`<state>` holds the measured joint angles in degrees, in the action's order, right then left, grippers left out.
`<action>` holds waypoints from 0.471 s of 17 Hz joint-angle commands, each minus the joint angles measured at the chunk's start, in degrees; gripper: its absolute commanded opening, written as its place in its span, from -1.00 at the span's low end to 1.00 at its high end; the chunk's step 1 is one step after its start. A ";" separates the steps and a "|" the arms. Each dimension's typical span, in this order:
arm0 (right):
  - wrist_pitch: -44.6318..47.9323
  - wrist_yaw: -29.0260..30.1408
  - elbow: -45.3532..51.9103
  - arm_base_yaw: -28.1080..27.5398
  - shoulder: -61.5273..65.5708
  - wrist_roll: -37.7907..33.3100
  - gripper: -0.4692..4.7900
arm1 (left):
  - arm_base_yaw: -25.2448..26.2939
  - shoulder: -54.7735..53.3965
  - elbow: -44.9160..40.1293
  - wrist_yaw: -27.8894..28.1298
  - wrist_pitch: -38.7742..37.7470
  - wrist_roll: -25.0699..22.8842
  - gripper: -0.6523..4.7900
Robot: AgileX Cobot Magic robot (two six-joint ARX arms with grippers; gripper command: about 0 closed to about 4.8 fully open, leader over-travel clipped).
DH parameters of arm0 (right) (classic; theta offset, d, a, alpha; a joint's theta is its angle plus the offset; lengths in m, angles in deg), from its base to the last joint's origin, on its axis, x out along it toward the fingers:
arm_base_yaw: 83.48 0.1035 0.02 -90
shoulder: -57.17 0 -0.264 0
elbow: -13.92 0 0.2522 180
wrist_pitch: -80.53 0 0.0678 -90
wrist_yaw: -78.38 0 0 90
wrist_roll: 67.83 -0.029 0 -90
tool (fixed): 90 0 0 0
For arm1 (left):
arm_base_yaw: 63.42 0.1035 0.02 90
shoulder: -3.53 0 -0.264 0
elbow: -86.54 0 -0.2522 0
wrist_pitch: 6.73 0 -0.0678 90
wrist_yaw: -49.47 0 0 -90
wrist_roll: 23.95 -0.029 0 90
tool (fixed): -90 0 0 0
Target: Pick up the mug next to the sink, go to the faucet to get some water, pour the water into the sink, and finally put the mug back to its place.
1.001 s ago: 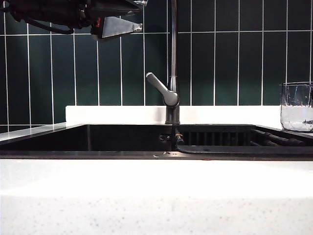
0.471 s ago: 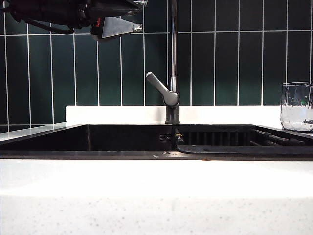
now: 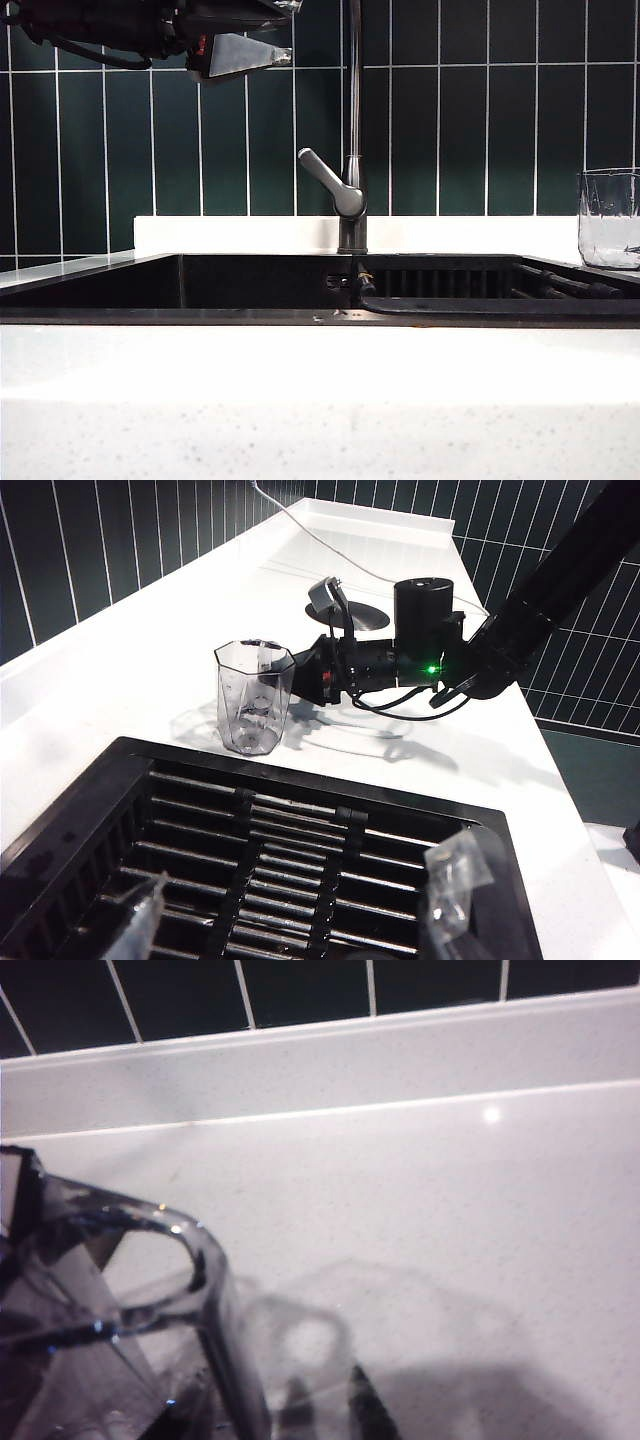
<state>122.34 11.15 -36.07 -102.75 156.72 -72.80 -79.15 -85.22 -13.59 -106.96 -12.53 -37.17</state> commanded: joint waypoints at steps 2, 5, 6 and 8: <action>0.42 1.14 -0.04 0.72 -0.52 -1.20 -0.15 | -0.09 0.11 0.02 -0.42 0.70 0.09 0.47; -0.04 1.81 0.09 0.72 -0.55 -1.29 -0.14 | -0.09 0.11 0.02 -0.42 0.70 0.09 0.47; 0.04 1.77 0.85 0.76 -0.92 -1.22 -0.14 | -0.09 0.11 0.02 -0.44 0.66 0.11 0.47; 0.76 1.42 2.75 0.72 -1.90 -0.96 -0.13 | -0.09 0.11 0.02 -0.66 0.63 0.13 0.47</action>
<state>121.81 12.55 -33.91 -101.96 155.47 -73.81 -79.17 -85.22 -13.59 -107.01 -12.53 -37.17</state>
